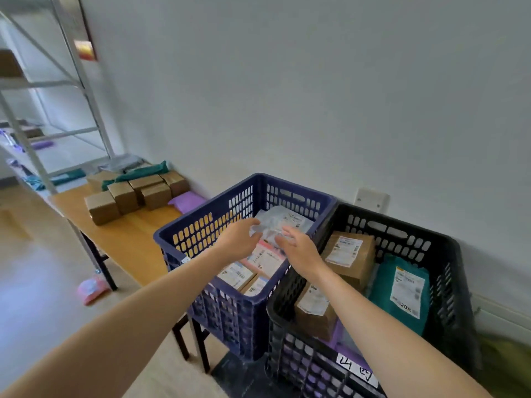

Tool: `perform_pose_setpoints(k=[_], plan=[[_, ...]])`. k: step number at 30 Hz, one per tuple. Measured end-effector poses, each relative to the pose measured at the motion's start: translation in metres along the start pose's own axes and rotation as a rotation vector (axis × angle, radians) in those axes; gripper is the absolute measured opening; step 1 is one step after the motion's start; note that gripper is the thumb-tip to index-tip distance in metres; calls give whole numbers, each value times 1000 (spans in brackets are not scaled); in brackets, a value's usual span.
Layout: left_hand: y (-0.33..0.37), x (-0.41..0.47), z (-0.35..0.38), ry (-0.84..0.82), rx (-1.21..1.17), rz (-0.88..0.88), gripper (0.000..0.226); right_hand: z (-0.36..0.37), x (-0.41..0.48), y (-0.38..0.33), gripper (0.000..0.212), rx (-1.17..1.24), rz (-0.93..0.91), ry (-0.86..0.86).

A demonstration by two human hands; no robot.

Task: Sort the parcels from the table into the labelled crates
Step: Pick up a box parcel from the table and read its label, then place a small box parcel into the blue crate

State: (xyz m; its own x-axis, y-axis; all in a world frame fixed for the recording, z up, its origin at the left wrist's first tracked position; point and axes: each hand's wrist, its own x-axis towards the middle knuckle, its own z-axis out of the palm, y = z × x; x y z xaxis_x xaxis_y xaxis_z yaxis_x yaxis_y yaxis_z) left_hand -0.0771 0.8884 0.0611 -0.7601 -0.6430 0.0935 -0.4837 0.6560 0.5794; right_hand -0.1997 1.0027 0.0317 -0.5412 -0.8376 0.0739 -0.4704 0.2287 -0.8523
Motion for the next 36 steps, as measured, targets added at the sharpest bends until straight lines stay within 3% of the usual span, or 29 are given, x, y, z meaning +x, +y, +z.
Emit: perform_pose_setpoints(k=[9,21,36], plan=[[-118,18,-88,122,9,-87,39,112,77,-72,60,12,-53,-55],[-312,47,-223,100,19,-189,42,294,180,-169,53,94,3,-39],[-522,96,-287,52,-39,-341,46,472,295,-196,48,8,62,-137]])
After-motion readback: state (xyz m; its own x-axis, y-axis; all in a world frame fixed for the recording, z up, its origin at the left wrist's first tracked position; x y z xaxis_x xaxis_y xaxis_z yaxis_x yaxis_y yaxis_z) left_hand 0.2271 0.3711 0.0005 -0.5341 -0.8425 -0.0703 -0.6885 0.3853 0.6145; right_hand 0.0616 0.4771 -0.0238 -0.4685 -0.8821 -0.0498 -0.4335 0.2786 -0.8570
